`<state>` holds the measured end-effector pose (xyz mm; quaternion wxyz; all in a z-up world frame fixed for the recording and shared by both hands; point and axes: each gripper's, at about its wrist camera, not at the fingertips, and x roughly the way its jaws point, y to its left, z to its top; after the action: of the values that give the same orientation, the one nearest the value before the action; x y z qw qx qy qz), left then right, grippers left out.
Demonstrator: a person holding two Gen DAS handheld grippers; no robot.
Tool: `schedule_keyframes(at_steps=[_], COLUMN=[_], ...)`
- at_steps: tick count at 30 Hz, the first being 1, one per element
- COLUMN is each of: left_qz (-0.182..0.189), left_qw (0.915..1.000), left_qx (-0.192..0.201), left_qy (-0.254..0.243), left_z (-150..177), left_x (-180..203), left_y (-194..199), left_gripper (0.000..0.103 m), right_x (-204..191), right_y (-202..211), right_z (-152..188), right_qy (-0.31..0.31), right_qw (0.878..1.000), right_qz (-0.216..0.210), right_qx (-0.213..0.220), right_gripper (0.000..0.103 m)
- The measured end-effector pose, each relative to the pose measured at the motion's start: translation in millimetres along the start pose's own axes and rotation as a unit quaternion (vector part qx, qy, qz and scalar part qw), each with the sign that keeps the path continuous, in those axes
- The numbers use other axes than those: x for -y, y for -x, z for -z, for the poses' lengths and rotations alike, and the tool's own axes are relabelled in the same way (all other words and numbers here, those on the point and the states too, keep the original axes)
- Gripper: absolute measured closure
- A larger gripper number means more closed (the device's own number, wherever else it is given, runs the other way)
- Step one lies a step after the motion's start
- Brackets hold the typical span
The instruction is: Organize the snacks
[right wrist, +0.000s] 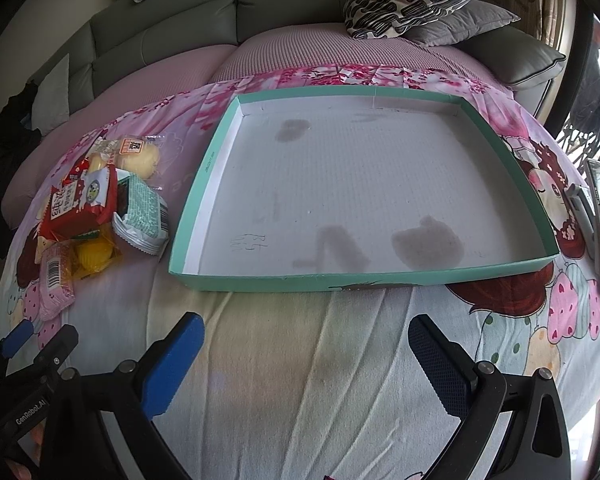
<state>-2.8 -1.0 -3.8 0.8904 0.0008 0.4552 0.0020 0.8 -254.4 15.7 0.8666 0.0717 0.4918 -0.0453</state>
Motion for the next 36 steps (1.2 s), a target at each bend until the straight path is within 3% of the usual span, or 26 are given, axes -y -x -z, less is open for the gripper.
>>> schedule_keyframes(at_steps=[36], left_qz=[-0.001], left_qw=[1.0000], left_qx=[0.002], left_qy=[0.003], left_z=[1.0], left_x=[-10.6], left_y=[1.3], left_gripper=[0.000], right_x=[-1.5], right_y=[-0.4], right_z=[0.4], right_qy=[0.001], right_qw=[1.000], right_qz=[0.002], right_qx=[0.000], right_gripper=[0.000])
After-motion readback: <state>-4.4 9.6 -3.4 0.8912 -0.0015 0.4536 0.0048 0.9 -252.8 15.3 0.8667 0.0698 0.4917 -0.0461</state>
